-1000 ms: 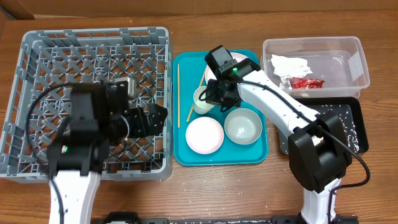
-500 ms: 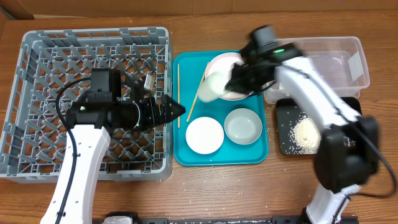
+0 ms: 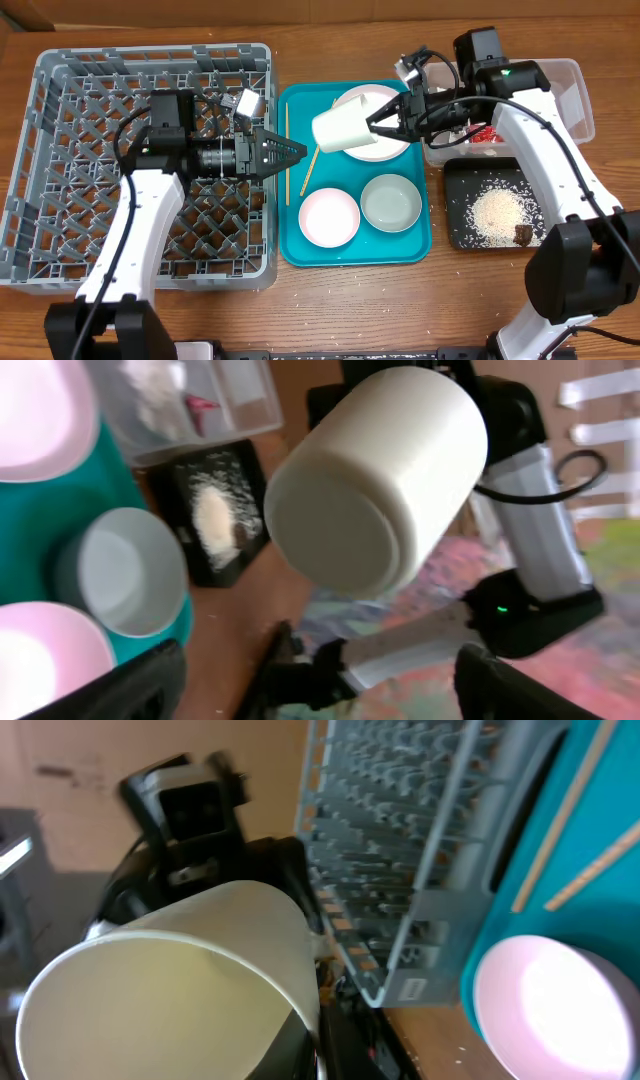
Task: Sort waste into correct bins and load items into the dishwasher
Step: 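Lift the cup and hand it toward the left gripper, then grasp the cup with the left gripper and move it over the rack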
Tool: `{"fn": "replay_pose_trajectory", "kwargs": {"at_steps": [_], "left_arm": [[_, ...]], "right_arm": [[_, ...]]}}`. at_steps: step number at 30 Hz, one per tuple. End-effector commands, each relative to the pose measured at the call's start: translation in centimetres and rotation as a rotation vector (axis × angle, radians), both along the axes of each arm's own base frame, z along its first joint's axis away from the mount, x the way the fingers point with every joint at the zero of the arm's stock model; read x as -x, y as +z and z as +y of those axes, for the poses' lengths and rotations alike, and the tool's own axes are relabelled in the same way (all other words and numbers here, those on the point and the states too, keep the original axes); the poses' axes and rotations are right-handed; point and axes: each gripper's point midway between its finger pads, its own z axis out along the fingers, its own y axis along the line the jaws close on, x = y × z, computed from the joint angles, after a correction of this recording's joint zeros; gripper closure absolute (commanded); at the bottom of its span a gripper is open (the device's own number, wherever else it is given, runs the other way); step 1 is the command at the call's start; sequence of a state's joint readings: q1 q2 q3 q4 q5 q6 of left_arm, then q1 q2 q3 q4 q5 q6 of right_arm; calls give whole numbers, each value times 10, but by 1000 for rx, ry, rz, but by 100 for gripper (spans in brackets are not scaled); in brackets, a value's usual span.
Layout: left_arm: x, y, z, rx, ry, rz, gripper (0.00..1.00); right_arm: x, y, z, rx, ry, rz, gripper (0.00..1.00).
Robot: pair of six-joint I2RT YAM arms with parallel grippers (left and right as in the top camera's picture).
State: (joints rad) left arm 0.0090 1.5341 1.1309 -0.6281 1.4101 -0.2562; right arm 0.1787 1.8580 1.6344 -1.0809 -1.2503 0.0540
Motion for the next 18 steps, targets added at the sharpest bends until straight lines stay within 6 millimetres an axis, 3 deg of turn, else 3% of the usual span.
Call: {"fn": "replay_pose_trajectory", "kwargs": {"at_steps": [1, 8, 12, 18], "left_arm": [[5, 19, -1, 116, -66, -18, 22], [8, 24, -1, 145, -83, -17, 20], [7, 25, 0, 144, -83, -25, 14], [6, 25, -1, 144, -83, -22, 22]], "right_arm": [[12, 17, 14, -84, 65, -38, 96], [10, 3, 40, 10, 49, 7, 96], [14, -3, 55, 49, 50, 26, 96], [19, -11, 64, 95, 48, 33, 96]]}}
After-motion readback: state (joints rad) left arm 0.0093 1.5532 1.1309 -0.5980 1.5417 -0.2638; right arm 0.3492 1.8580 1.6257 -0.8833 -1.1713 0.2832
